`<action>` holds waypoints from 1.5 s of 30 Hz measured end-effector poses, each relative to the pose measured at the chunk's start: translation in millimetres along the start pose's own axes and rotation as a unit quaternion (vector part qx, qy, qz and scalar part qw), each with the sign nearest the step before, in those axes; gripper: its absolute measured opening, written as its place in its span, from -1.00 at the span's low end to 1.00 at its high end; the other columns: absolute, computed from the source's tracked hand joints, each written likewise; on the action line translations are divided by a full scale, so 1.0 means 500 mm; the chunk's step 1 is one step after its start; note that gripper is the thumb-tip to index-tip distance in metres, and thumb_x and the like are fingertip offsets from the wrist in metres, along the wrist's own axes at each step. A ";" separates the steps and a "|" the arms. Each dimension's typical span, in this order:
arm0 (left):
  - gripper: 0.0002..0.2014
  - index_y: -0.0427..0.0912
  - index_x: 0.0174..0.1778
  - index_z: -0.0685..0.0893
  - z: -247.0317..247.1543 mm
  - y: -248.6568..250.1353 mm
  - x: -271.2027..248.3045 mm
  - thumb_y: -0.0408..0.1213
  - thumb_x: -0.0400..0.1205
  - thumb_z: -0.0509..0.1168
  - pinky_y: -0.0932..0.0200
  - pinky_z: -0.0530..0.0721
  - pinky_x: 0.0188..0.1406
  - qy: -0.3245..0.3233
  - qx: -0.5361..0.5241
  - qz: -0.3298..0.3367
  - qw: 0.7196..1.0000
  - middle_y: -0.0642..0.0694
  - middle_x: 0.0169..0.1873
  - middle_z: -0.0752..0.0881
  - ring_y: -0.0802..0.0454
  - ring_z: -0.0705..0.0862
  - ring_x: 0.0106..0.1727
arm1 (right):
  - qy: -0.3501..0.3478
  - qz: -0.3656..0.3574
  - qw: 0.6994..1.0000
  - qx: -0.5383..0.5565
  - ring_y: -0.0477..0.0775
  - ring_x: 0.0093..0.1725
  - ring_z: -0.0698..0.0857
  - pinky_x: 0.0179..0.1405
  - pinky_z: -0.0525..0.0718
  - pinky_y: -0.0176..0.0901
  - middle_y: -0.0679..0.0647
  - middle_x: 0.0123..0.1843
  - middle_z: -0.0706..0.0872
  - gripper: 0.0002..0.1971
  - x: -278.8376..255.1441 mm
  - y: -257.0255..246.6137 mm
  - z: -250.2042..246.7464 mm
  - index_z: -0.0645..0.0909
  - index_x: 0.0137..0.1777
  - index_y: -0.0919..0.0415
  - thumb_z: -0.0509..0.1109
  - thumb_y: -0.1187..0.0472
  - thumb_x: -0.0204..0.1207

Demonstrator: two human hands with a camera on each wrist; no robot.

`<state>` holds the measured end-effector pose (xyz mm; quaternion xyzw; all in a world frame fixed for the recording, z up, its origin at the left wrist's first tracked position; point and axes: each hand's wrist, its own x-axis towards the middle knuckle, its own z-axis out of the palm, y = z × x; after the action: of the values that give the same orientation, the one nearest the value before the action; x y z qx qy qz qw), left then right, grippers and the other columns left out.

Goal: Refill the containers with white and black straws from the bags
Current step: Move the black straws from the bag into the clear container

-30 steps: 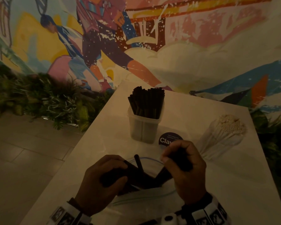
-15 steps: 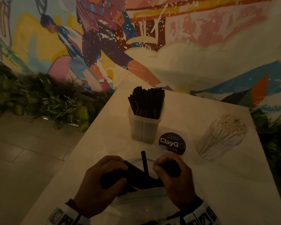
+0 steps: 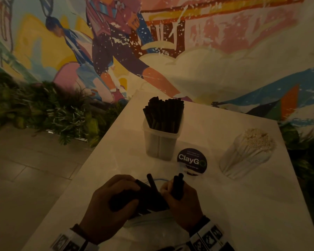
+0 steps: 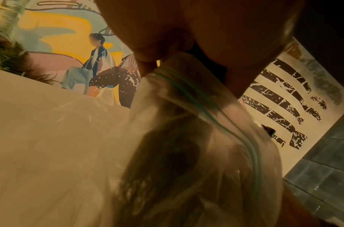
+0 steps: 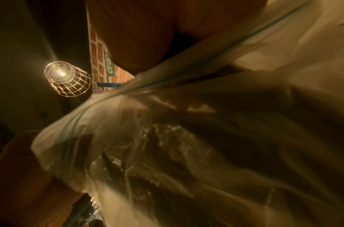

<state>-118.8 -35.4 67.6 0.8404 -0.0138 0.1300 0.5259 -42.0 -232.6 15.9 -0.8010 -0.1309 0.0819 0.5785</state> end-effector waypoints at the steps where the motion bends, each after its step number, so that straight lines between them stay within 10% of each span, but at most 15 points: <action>1: -0.77 0.19 -0.10 0.72 0.000 0.000 0.000 -0.08 0.33 0.40 0.37 0.69 -0.05 0.001 -0.002 -0.004 1.000 0.22 0.06 0.67 0.17 0.70 0.08 | 0.003 -0.005 1.000 0.004 -0.03 -0.27 0.71 -0.19 0.68 -0.07 0.05 -0.33 0.73 -0.55 0.000 -0.001 0.001 0.53 -0.42 -0.26 0.43 0.38 0.47; 7: -0.76 0.24 -0.08 0.71 -0.004 -0.004 -0.003 -0.02 0.33 0.40 0.32 0.70 -0.02 -0.005 0.018 -0.009 1.000 0.23 0.08 0.66 0.15 0.70 0.10 | 0.031 -0.033 0.998 0.043 -0.09 -0.34 0.69 -0.16 0.70 -0.05 -0.09 -0.41 0.68 -0.68 -0.013 -0.017 -0.005 0.56 -0.37 -0.17 0.50 0.25 0.48; 13: -0.76 0.22 -0.09 0.71 -0.004 -0.006 -0.001 -0.09 0.33 0.41 0.42 0.63 0.00 -0.004 0.017 -0.003 1.000 0.20 0.06 0.69 0.13 0.71 0.10 | 0.094 -0.059 0.989 0.097 0.17 -0.49 0.59 -0.39 0.63 0.17 0.15 -0.45 0.52 -0.65 -0.025 -0.061 -0.024 0.46 -0.40 -0.24 0.39 -0.45 0.26; 18: -0.75 0.24 -0.09 0.71 -0.004 -0.008 0.000 -0.08 0.32 0.41 0.40 0.66 0.01 -0.011 0.001 -0.014 1.000 0.21 0.06 0.68 0.14 0.70 0.11 | 0.115 -0.087 0.982 0.119 0.38 -0.49 0.56 -0.50 0.62 0.14 0.19 -0.48 0.47 -0.65 -0.017 -0.121 -0.052 0.44 -0.42 -0.22 0.47 -0.37 0.26; 28: -0.75 0.20 -0.08 0.72 -0.008 -0.011 0.001 -0.12 0.32 0.43 0.38 0.67 0.00 -0.011 -0.004 -0.007 1.000 0.17 0.05 0.69 0.11 0.72 0.09 | 0.044 -0.209 0.920 0.329 -0.11 -0.68 0.42 -0.54 0.49 -0.28 -0.17 -0.60 0.50 -0.66 0.059 -0.300 -0.148 0.51 -0.42 -0.01 0.56 -0.17 0.29; 36: -0.77 0.17 -0.11 0.73 -0.003 -0.002 0.000 -0.14 0.33 0.40 0.35 0.69 -0.03 -0.008 -0.008 -0.009 1.000 0.17 0.05 0.69 0.13 0.72 0.08 | 0.245 -0.294 0.879 0.283 0.02 -0.63 0.50 -0.42 0.63 -0.06 -0.08 -0.63 0.48 -0.75 0.207 -0.375 -0.170 0.51 -0.40 -0.01 0.29 0.05 0.52; 45: -0.76 0.19 -0.12 0.73 -0.004 -0.004 -0.002 -0.15 0.31 0.40 0.38 0.68 -0.06 -0.004 -0.011 -0.017 1.000 0.19 0.04 0.69 0.14 0.72 0.07 | 0.194 -0.139 0.960 0.146 -0.13 -0.36 0.69 -0.18 0.63 -0.39 0.02 -0.43 0.67 -0.69 0.330 -0.227 -0.081 0.57 -0.40 0.11 0.38 0.09 0.58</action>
<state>-120.0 -32.7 66.3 0.8352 -0.0032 0.1174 0.5373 113.5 -185.4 139.5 -0.6824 -0.1128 -0.1377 0.7090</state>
